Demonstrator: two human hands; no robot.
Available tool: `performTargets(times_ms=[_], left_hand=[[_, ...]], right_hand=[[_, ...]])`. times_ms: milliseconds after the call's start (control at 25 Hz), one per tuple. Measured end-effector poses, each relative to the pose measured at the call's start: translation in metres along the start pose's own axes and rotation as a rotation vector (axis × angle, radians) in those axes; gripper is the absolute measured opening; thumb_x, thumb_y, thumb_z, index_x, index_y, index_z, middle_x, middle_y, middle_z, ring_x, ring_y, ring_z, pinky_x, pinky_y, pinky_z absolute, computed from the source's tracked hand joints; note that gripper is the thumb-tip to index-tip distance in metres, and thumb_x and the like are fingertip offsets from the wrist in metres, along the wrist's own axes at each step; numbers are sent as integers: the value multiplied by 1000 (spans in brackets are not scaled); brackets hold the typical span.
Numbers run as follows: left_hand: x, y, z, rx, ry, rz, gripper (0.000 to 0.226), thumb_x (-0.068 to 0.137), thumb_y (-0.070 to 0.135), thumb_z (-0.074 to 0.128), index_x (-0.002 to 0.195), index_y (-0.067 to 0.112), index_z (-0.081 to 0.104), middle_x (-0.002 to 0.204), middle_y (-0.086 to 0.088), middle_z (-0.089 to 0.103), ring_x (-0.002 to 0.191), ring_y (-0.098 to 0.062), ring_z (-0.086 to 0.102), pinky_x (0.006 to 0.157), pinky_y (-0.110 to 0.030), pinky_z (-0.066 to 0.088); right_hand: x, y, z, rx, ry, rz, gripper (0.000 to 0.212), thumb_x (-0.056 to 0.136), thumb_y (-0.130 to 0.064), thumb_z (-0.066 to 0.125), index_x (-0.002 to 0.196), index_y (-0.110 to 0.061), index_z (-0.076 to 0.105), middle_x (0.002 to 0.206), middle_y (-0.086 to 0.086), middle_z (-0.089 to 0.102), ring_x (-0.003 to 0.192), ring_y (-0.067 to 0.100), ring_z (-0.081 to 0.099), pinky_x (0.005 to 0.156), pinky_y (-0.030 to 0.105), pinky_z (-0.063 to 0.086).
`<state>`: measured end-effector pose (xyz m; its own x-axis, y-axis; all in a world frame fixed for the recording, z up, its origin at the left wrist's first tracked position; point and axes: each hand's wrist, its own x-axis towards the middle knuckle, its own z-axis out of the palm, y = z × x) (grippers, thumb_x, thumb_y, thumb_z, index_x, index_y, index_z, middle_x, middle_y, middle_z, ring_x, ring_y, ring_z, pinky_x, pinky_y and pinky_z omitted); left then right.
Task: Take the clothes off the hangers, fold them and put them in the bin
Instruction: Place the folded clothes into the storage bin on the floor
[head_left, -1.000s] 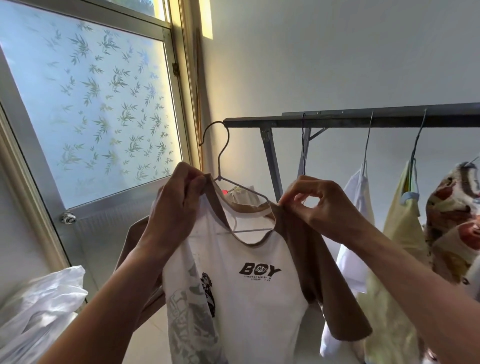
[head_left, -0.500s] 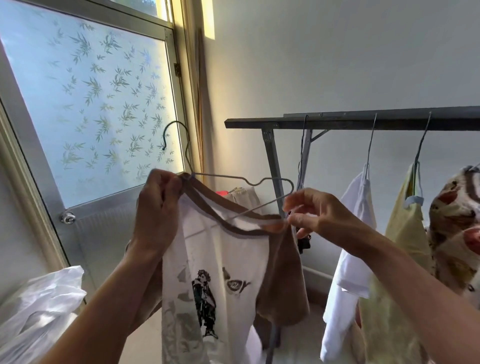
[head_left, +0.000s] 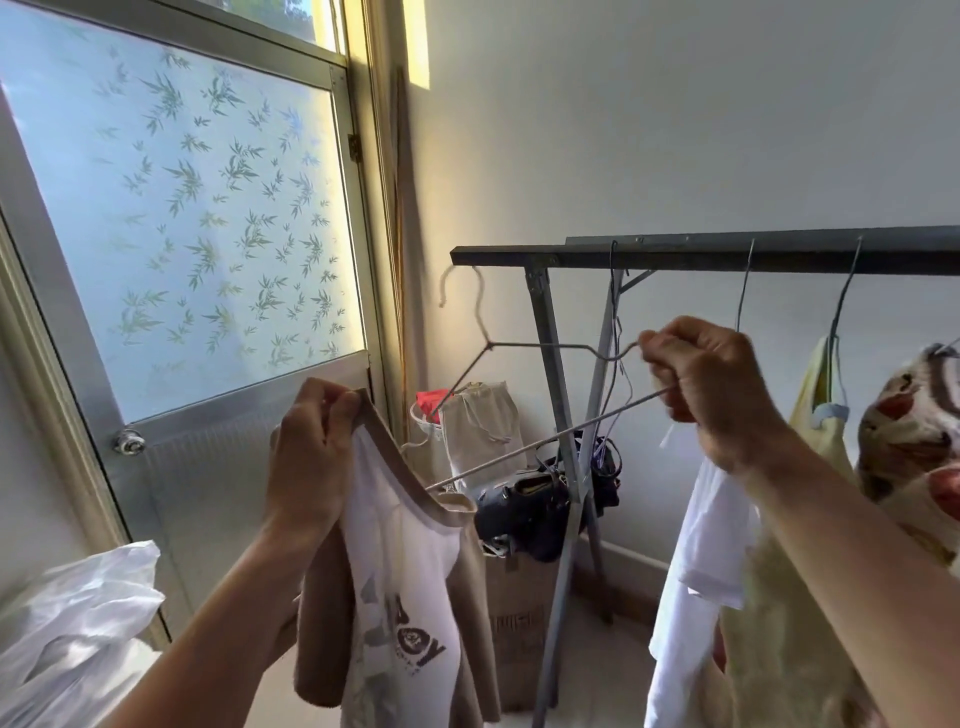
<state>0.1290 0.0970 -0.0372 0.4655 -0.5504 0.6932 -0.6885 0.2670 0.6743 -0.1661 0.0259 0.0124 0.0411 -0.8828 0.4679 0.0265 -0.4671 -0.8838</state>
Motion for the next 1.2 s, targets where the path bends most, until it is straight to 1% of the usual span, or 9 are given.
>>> performTargets(times_ms=[80, 160, 240, 320, 520, 640, 720, 920, 1200], left_hand=[[0, -5, -1, -12, -38, -19, 11, 99, 18, 52, 91, 12, 58, 76, 9, 60, 71, -11, 58, 61, -15, 38], [0, -7, 3, -45, -120, -27, 15, 98, 18, 53, 84, 20, 57, 73, 15, 64, 71, -5, 62, 61, -19, 41], [1, -7, 7, -60, -211, -26, 18, 97, 19, 56, 80, 27, 57, 69, 17, 68, 67, 3, 64, 61, -18, 42], [4, -5, 11, -56, -268, -21, 16, 95, 19, 59, 80, 26, 60, 73, 26, 68, 66, 7, 63, 61, -17, 42], [12, -3, 16, -113, -306, -46, 14, 95, 18, 60, 82, 23, 64, 79, 16, 72, 74, 0, 69, 80, -34, 57], [16, 1, 19, -125, -312, -44, 15, 95, 19, 60, 81, 24, 64, 78, 15, 72, 75, -2, 70, 82, -39, 58], [19, 4, 20, -127, -310, -33, 15, 95, 19, 60, 81, 24, 63, 76, 15, 72, 75, -3, 69, 82, -41, 58], [30, 9, 18, -165, -330, -13, 16, 95, 22, 59, 83, 30, 62, 77, 9, 72, 81, -12, 71, 86, -45, 57], [37, 19, 10, -178, -343, 44, 12, 96, 16, 58, 84, 17, 62, 71, 3, 69, 75, -12, 69, 75, -27, 56]], right_hand=[[9, -8, -12, -86, 124, -36, 28, 92, -11, 58, 65, -14, 51, 46, -5, 40, 37, 8, 31, 37, 17, 26], [20, -13, -16, -262, 238, -87, 24, 91, -17, 57, 67, -14, 52, 54, 0, 45, 48, 15, 39, 47, 23, 31], [33, -17, -12, -484, 338, -124, 18, 94, -19, 52, 82, -7, 59, 71, 7, 58, 65, 23, 51, 59, 28, 38], [47, -20, -3, -644, 425, -157, 23, 98, -17, 44, 100, 1, 59, 94, 17, 65, 87, 33, 59, 71, 30, 39], [74, -24, 20, -952, 458, -171, 28, 101, -11, 34, 119, 7, 45, 115, 28, 61, 104, 42, 59, 78, 37, 42], [83, -19, 34, -1160, 426, -158, 35, 100, -8, 35, 131, 9, 36, 122, 26, 59, 106, 43, 61, 83, 42, 48], [85, -13, 45, -1249, 400, -157, 34, 100, -9, 37, 129, 8, 40, 117, 23, 63, 103, 40, 64, 79, 40, 50], [80, 2, 71, -1324, 209, -155, 21, 95, -13, 45, 99, -1, 62, 99, 14, 70, 92, 34, 68, 67, 32, 44], [71, 21, 84, -1383, 36, -28, 17, 95, -21, 46, 89, -10, 59, 98, 9, 69, 85, 29, 64, 69, 29, 40]])
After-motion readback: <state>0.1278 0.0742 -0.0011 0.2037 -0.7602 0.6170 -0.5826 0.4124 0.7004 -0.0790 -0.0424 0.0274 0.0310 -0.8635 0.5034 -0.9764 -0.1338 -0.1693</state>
